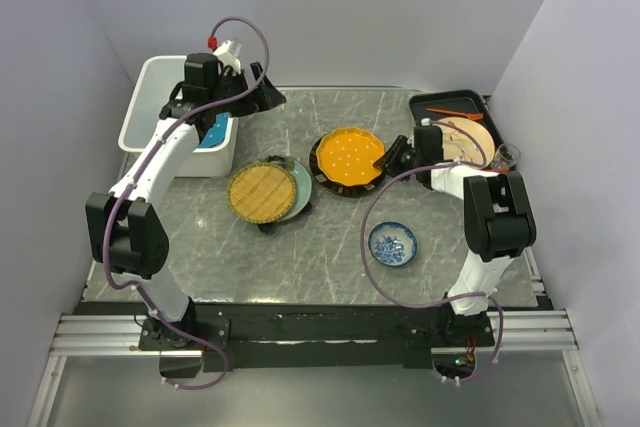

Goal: Place the plates into the plastic bin on the countertop
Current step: Pick up the plate at the center of the board.

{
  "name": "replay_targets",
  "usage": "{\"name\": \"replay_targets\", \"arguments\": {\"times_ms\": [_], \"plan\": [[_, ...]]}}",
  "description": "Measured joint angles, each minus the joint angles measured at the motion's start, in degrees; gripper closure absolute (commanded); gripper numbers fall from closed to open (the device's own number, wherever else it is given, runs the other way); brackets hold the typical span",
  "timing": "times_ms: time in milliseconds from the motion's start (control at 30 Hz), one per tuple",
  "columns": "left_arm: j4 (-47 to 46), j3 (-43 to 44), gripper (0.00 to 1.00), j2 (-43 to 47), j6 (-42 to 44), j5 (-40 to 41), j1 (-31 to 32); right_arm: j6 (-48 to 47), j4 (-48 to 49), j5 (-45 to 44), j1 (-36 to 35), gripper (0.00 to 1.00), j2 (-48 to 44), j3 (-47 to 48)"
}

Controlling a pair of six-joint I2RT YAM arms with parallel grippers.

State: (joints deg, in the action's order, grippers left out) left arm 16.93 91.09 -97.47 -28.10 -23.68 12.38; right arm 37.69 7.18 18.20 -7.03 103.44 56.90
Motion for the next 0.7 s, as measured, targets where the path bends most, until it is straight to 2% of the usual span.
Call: {"name": "replay_targets", "arguments": {"times_ms": [67, 133, 200, 300, 400, 700], "plan": [[0.0, -0.02, 0.01, 0.0, 0.0, -0.24, 0.28, -0.04, -0.04, -0.68, -0.48, 0.61, 0.74, 0.9], [-0.07, -0.13, 0.01, 0.0, 0.02, -0.48, 0.66, -0.09, -0.2, -1.53, -1.01, 0.7, 1.46, 1.79], [-0.09, -0.13, 0.01, -0.13, 0.0, -0.52, 1.07, -0.5, -0.52, -2.64, -1.55, 0.75, 2.14, 2.51], [-0.2, -0.15, 0.01, -0.68, 0.02, -0.61, 1.81, -0.52, -0.92, -3.39, -1.99, 0.92, 2.67, 2.84], [-0.28, -0.66, 0.01, -1.31, 0.0, -0.9, 2.56, -0.76, -1.31, -3.91, -2.12, 0.98, 2.69, 2.91], [-0.42, -0.76, 0.01, -3.67, 0.0, -2.14, 4.94, -1.31, -2.08, -3.69, -2.69, 1.0, 2.69, 2.99]]}}
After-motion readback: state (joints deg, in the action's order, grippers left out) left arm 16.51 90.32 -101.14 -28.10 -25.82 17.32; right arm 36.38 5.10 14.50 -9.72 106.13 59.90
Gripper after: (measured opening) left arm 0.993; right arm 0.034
